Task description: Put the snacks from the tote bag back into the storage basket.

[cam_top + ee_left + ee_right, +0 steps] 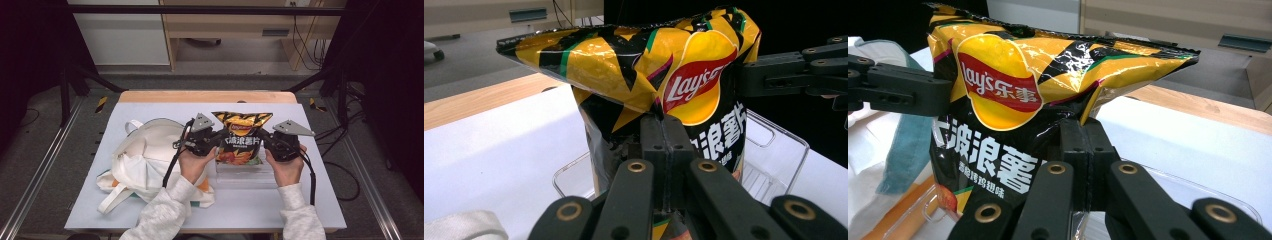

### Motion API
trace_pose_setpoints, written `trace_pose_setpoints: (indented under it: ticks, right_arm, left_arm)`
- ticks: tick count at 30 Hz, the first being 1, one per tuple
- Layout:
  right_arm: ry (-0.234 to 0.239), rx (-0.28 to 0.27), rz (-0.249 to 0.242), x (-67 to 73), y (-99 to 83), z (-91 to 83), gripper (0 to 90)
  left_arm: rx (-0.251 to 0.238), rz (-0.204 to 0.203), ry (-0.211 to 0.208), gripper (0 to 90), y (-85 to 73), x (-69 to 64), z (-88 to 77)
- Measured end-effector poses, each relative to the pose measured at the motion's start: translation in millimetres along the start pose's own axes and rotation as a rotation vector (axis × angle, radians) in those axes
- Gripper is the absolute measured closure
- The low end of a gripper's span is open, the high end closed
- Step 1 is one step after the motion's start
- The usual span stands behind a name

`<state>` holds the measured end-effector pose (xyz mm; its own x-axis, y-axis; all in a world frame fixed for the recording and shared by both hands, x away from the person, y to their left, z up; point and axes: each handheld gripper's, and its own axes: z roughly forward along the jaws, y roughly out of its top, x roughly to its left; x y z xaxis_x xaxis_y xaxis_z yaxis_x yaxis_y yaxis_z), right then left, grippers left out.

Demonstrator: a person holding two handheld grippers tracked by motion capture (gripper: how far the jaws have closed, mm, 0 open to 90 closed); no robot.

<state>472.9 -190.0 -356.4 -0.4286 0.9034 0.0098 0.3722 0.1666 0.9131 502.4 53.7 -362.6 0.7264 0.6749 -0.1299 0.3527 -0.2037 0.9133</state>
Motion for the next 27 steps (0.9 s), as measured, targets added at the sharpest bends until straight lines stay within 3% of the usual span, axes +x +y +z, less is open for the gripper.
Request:
trace_pose_setpoints:
  ticks: [13,27]
  right_arm:
    - [-0.022,0.013,0.008,-6.0,-3.8,1.0,90.0]
    - [-0.040,0.053,-0.025,-1.6,-8.7,16.0,90.0]
  left_arm:
    - [0.021,-0.003,-0.002,90.0,-2.1,-1.7,11.8]
    - [0.053,-0.017,0.030,90.0,-9.7,4.7,17.4]
